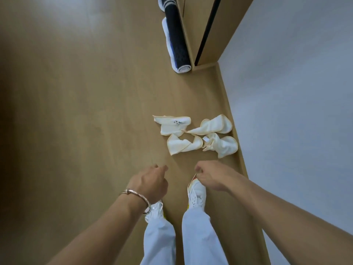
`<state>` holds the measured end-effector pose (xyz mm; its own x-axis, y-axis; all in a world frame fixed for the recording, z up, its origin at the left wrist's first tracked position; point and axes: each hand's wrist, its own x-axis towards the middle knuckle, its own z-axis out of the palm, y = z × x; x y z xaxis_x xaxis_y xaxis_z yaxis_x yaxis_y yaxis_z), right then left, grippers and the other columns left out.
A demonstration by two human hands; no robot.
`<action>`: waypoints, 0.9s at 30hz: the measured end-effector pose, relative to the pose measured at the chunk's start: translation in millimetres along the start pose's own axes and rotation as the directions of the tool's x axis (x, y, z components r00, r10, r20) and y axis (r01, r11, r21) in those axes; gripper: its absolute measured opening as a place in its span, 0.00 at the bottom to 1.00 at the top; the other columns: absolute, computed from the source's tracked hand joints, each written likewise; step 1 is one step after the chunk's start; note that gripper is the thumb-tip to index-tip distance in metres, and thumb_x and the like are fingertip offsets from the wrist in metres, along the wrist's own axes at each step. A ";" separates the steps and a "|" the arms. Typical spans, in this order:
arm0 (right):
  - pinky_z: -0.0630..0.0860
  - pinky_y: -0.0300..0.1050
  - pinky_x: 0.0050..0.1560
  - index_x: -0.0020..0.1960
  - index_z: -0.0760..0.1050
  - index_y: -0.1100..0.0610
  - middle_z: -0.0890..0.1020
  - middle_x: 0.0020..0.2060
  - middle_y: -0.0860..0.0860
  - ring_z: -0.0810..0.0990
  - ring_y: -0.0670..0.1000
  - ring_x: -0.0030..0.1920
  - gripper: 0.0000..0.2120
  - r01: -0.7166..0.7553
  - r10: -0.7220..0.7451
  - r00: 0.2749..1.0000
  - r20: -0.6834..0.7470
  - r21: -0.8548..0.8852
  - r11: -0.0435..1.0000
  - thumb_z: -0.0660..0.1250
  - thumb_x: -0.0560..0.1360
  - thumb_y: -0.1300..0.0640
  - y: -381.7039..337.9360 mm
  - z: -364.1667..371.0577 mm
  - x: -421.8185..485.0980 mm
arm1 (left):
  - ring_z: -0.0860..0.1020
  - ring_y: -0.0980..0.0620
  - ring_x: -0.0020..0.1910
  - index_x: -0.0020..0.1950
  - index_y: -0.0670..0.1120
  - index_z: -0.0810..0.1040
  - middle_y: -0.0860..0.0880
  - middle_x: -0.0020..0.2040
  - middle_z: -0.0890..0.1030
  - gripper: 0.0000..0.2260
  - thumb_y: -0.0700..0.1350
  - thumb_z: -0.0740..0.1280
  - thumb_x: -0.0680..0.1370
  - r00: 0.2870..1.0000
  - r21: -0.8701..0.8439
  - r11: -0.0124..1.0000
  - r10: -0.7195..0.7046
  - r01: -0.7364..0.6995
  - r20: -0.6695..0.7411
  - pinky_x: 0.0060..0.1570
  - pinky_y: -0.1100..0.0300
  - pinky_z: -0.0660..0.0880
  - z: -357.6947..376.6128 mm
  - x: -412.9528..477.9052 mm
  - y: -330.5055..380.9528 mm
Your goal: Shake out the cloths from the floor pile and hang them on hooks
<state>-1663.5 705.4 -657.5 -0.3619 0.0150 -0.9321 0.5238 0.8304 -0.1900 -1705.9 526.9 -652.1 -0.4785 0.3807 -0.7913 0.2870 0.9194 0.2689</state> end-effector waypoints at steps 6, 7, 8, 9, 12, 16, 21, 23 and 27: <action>0.72 0.49 0.62 0.68 0.69 0.52 0.74 0.66 0.52 0.75 0.53 0.62 0.18 -0.025 0.025 0.999 0.033 -0.006 1.000 0.56 0.79 0.57 39.4 15.2 112.1 | 0.74 0.47 0.59 0.69 0.50 0.67 0.48 0.62 0.75 0.18 0.43 0.56 0.79 1.000 -0.019 1.000 0.013 -0.012 0.022 0.56 0.51 0.74 58.3 95.6 -2.8; 0.72 0.49 0.62 0.68 0.70 0.52 0.74 0.65 0.52 0.75 0.54 0.62 0.18 -0.029 0.029 0.999 0.027 0.007 1.000 0.56 0.79 0.57 43.6 19.0 131.5 | 0.74 0.47 0.59 0.68 0.50 0.67 0.48 0.62 0.75 0.17 0.43 0.56 0.79 0.999 -0.015 1.000 0.016 -0.015 0.028 0.57 0.51 0.74 69.4 110.7 -6.3; 0.72 0.49 0.62 0.68 0.70 0.52 0.74 0.65 0.53 0.75 0.54 0.62 0.18 -0.031 0.030 0.999 0.018 0.024 0.999 0.56 0.79 0.57 47.6 23.7 150.4 | 0.74 0.47 0.59 0.68 0.50 0.67 0.48 0.61 0.75 0.17 0.44 0.55 0.79 0.999 -0.011 1.000 0.016 -0.016 0.036 0.57 0.51 0.74 81.2 125.3 -10.4; 0.72 0.48 0.61 0.68 0.70 0.53 0.74 0.65 0.53 0.74 0.54 0.62 0.18 -0.029 0.029 1.000 0.012 0.040 0.999 0.56 0.79 0.58 51.1 29.5 168.2 | 0.74 0.47 0.59 0.69 0.50 0.67 0.48 0.62 0.74 0.17 0.44 0.55 0.79 0.999 -0.010 1.000 0.014 -0.014 0.045 0.57 0.51 0.74 93.4 139.2 -14.5; 0.71 0.46 0.60 0.69 0.69 0.53 0.73 0.66 0.53 0.73 0.54 0.63 0.19 -0.020 0.019 1.000 0.013 0.074 0.997 0.55 0.79 0.57 61.4 53.0 214.3 | 0.74 0.48 0.60 0.70 0.51 0.66 0.48 0.63 0.74 0.19 0.44 0.55 0.79 0.996 -0.006 1.000 0.016 -0.015 0.084 0.58 0.52 0.73 135.5 174.1 -26.7; 0.71 0.48 0.63 0.71 0.66 0.51 0.72 0.68 0.52 0.73 0.54 0.64 0.21 -0.008 0.004 0.999 0.038 0.112 0.994 0.55 0.79 0.56 74.0 88.0 267.6 | 0.74 0.48 0.60 0.70 0.52 0.66 0.49 0.62 0.73 0.18 0.45 0.55 0.79 0.985 -0.001 1.000 0.008 -0.008 0.171 0.56 0.53 0.74 193.6 202.8 -44.2; 0.71 0.50 0.61 0.76 0.56 0.50 0.72 0.67 0.55 0.73 0.56 0.64 0.25 0.015 0.002 0.997 -0.083 0.207 0.978 0.54 0.80 0.55 77.8 102.2 323.4 | 0.72 0.49 0.61 0.70 0.53 0.66 0.50 0.63 0.73 0.18 0.46 0.55 0.79 0.968 0.009 1.000 0.014 -0.017 0.249 0.59 0.54 0.73 236.5 224.3 -69.1; 0.70 0.50 0.60 0.77 0.52 0.49 0.73 0.65 0.56 0.73 0.56 0.62 0.27 0.040 -0.005 0.990 -0.139 0.248 0.968 0.54 0.80 0.55 74.0 103.7 341.0 | 0.72 0.49 0.62 0.70 0.53 0.65 0.50 0.63 0.73 0.19 0.46 0.55 0.79 0.964 0.014 1.000 0.014 -0.019 0.266 0.59 0.53 0.72 244.3 230.5 -81.3; 0.68 0.51 0.65 0.78 0.49 0.50 0.67 0.71 0.56 0.69 0.58 0.68 0.27 0.029 -0.010 0.996 -0.089 0.221 0.975 0.53 0.81 0.54 59.9 104.2 363.7 | 0.73 0.50 0.61 0.71 0.53 0.65 0.50 0.63 0.73 0.19 0.46 0.55 0.80 0.968 0.028 0.999 0.028 -0.036 0.249 0.58 0.56 0.72 245.7 236.8 -101.5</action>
<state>-1683.4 702.5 -1040.0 -0.4343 0.0565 -0.8990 0.6704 0.6869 -0.2807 -1644.5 499.5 -1001.7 -0.2482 0.3700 -0.8953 0.3272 0.9019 0.2820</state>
